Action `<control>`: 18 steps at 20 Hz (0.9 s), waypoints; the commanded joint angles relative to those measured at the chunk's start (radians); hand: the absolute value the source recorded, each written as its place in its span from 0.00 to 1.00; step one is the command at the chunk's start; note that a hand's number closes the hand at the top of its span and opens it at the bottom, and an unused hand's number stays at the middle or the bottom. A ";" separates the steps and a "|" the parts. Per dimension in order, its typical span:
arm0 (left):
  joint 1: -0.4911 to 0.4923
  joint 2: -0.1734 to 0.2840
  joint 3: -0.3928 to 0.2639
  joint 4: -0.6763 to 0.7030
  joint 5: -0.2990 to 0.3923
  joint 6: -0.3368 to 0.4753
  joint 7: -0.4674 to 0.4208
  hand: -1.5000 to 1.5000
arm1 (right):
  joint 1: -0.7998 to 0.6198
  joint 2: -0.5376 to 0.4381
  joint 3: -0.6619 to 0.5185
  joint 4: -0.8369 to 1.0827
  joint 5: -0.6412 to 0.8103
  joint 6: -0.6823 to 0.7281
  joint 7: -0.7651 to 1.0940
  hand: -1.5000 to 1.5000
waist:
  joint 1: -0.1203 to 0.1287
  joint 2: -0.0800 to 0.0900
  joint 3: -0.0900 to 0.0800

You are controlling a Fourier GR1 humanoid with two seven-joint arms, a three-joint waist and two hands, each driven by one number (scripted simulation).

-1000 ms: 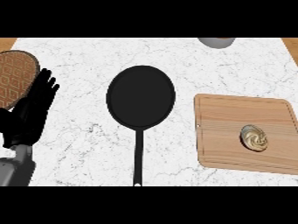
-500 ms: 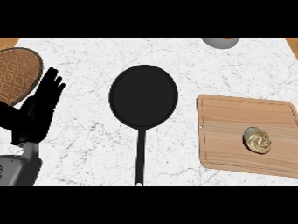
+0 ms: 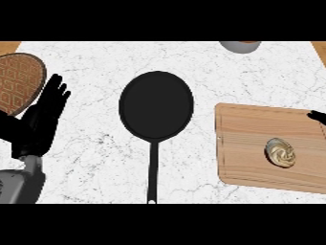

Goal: Pick the cupcake from the cutting board and place it in the pan

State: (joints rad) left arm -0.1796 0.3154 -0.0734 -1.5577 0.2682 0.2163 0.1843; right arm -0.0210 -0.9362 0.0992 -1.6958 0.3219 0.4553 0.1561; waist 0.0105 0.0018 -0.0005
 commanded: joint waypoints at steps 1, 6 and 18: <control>0.008 -0.002 0.000 -0.047 -0.017 -0.004 0.032 0.50 | 0.019 0.060 0.074 -0.096 0.093 0.021 0.077 0.00 | -0.010 -0.003 0.000; 0.073 -0.012 0.008 -0.114 -0.018 -0.003 0.045 0.50 | -0.032 0.024 0.074 -0.114 0.194 0.085 0.163 0.00 | -0.004 -0.003 0.000; 0.016 -0.049 0.046 -0.077 -0.064 -0.036 0.078 0.50 | -0.106 0.298 0.156 -0.144 0.371 0.157 0.312 0.00 | -0.007 -0.002 0.001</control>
State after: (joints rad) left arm -0.1594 0.2849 -0.0126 -1.5744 0.2265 0.1614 0.2034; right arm -0.0873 -0.7148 0.2229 -1.8466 0.6447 0.5684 0.4038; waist 0.0020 -0.0001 -0.0002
